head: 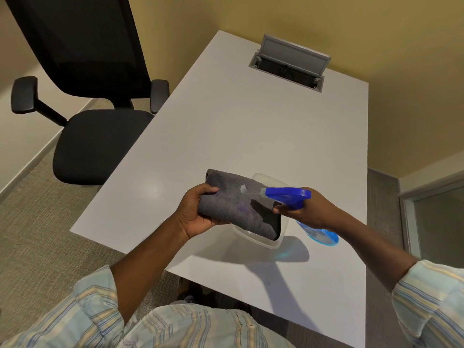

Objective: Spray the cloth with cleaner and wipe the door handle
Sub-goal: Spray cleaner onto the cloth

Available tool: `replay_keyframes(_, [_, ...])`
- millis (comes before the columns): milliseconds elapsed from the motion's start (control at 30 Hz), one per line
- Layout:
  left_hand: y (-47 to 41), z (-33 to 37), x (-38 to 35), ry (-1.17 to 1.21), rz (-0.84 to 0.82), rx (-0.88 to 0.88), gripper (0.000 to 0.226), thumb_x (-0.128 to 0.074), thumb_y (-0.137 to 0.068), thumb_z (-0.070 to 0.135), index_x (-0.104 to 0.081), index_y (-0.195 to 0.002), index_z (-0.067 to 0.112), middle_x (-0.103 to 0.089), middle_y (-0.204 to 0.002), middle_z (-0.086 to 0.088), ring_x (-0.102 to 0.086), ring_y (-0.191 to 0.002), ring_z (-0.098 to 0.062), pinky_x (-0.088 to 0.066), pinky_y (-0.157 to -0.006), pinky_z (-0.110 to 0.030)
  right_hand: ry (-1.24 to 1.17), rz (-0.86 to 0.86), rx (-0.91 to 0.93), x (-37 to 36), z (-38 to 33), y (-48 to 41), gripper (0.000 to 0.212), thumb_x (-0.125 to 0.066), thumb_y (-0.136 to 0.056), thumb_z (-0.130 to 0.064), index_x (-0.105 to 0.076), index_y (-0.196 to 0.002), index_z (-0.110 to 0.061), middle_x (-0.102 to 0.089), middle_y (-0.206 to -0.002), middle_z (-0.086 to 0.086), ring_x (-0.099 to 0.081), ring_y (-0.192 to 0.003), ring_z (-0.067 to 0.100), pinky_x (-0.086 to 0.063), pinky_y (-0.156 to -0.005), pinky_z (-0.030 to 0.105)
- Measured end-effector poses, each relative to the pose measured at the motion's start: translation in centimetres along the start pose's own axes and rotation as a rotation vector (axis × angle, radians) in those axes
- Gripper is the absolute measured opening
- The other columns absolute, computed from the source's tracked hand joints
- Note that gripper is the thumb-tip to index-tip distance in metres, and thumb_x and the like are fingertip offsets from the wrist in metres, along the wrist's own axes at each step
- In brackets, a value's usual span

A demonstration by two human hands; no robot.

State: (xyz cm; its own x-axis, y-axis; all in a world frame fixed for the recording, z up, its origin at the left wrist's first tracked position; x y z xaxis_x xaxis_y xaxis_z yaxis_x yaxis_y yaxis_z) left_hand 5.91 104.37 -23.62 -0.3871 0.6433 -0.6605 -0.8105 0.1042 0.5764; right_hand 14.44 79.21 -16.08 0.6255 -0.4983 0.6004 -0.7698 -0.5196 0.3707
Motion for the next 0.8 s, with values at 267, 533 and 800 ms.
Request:
replay_keyframes(267, [-0.4, 0.0, 0.2, -0.033, 0.021, 0.042, 0.044, -0.065, -0.068, 0.017, -0.062, -0.111, 0.012, -0.071, -0.095, -0.015, -0.069, -0.085, -0.031, -0.059, -0.066, -0.046, -0.015, 0.022, 0.062, 0.6, -0.3, 0.7, 0.019, -0.076, -0.078, -0.033, -0.058, -0.075, -0.033, -0.058, -0.058, -0.022, -0.049, -0.054, 0.0, -0.039, -0.053, 0.01])
replay_keyframes(533, [-0.6, -0.3, 0.2, -0.046, 0.002, 0.032, 0.04, -0.064, -0.07, 0.018, -0.062, -0.109, 0.011, -0.076, -0.085, -0.015, -0.074, -0.077, -0.03, -0.06, -0.065, -0.046, -0.087, -0.094, 0.086, -0.2, -0.5, 0.5, 0.022, -0.079, -0.077, -0.023, -0.066, -0.091, -0.032, -0.069, -0.083, -0.011, -0.059, -0.073, 0.007, -0.047, -0.068, 0.015])
replay_keyframes(800, [-0.4, 0.0, 0.7, -0.022, -0.021, 0.026, 0.034, -0.061, -0.076, 0.018, -0.063, -0.109, 0.012, -0.076, -0.089, -0.015, -0.07, -0.087, -0.032, -0.06, -0.07, -0.048, -0.02, 0.054, 0.006, 0.6, 0.8, 0.2, 0.031, -0.077, -0.078, -0.032, -0.054, -0.062, -0.021, -0.049, -0.05, -0.013, -0.039, -0.049, 0.005, -0.033, -0.052, 0.015])
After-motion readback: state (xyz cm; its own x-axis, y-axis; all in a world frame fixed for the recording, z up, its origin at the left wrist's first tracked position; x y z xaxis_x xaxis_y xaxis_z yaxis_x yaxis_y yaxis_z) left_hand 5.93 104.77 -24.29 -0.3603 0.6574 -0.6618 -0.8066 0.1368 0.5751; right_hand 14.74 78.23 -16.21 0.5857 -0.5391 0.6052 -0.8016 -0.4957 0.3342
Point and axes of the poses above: each hand's wrist, its own y-axis away from the middle knuckle, its own x-axis out of the back of the hand, z = x × y, the point moved 1 cm from there along -y, towards the middle knuckle
